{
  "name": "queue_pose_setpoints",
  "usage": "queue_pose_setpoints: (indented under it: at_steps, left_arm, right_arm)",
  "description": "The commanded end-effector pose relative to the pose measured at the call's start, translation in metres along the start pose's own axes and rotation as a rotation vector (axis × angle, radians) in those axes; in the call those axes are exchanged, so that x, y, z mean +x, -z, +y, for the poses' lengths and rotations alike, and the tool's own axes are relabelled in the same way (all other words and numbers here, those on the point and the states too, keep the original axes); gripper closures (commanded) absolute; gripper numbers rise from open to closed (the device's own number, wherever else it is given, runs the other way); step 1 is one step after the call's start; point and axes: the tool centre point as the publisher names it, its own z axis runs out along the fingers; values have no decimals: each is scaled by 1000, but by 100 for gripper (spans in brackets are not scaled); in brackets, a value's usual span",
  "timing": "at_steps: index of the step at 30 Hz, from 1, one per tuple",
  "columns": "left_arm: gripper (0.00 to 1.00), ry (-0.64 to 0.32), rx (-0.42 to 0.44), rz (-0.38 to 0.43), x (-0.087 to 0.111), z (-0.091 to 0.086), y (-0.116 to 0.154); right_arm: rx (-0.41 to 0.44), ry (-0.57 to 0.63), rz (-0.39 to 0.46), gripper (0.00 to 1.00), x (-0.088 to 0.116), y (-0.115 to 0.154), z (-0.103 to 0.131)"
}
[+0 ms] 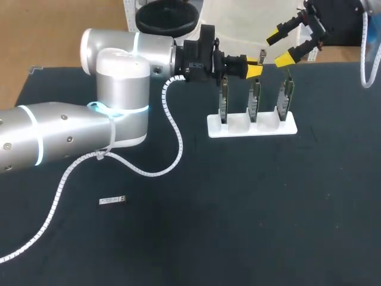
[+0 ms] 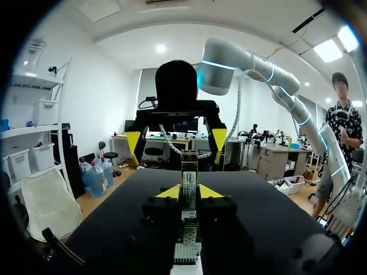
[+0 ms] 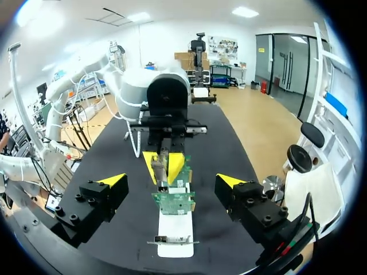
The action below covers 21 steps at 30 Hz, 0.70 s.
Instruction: Pick up the optical module with the left hand, and insert it into the network port with the right hand.
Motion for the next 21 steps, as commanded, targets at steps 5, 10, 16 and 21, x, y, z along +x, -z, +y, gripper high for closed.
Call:
queue_pose_setpoints:
  at_steps: [5, 10, 16, 21]
  left_arm:
    - [100, 1, 2, 2, 0, 1, 0]
    - [100, 1, 2, 2, 0, 1, 0]
    - [100, 1, 2, 2, 0, 1, 0]
    - [100, 1, 2, 2, 0, 1, 0]
  right_arm:
    - [-24, 25, -1, 0, -6, -5, 4]
    - [-40, 32, -8, 0, -9, -12, 8]
    - [-32, 28, -13, 0, -11, -18, 6]
    - [-32, 28, -15, 0, -13, -20, 5]
